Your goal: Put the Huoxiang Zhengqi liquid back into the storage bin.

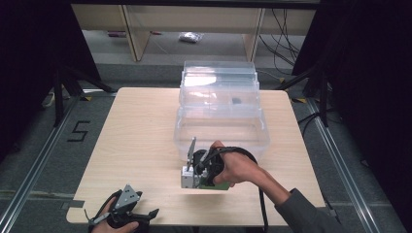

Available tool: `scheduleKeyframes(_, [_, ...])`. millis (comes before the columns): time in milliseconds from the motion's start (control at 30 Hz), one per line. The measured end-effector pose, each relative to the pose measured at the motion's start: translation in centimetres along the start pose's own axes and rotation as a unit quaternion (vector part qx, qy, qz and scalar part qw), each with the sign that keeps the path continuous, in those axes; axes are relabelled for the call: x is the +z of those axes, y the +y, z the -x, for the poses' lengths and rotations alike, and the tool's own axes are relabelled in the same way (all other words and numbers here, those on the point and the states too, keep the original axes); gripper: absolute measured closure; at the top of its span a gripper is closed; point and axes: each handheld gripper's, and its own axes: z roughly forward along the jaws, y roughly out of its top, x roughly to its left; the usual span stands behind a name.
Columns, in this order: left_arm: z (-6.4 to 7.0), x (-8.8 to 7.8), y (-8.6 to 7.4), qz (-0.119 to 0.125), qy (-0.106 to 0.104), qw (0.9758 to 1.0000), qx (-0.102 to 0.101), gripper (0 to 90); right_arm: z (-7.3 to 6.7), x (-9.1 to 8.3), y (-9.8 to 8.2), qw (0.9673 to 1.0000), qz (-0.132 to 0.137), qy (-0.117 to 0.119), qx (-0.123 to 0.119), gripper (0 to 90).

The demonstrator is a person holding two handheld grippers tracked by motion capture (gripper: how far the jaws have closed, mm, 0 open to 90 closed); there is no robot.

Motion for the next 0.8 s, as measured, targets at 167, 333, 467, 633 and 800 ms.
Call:
scheduleKeyframes(167, [0.0,0.0,0.0,0.001,-0.003,1.0000,0.000,15.5,0.9,-1.9,-1.2,0.9999,0.006,-0.006,0.012,64.7])
scheduleKeyframes(333, [0.0,0.0,0.0,0.001,-0.003,1.0000,0.000,15.5,1.6,-4.0,-2.4,0.9996,0.016,-0.012,0.022,64.8])
scheduleKeyframes(467, [0.0,-0.1,0.0,-0.006,0.001,1.0000,0.000,15.5,2.2,-5.7,-3.6,0.9989,0.013,-0.013,0.043,64.8])
scheduleKeyframes(633, [0.0,0.0,0.0,-0.007,0.001,1.0000,0.002,15.5,3.1,-6.5,-4.5,0.9993,0.007,-0.014,0.035,64.8])
scheduleKeyframes(800, [-0.1,-0.1,0.0,-0.007,0.001,1.0000,0.002,15.5,4.1,-7.4,-5.3,0.9994,0.008,-0.016,0.030,64.8])
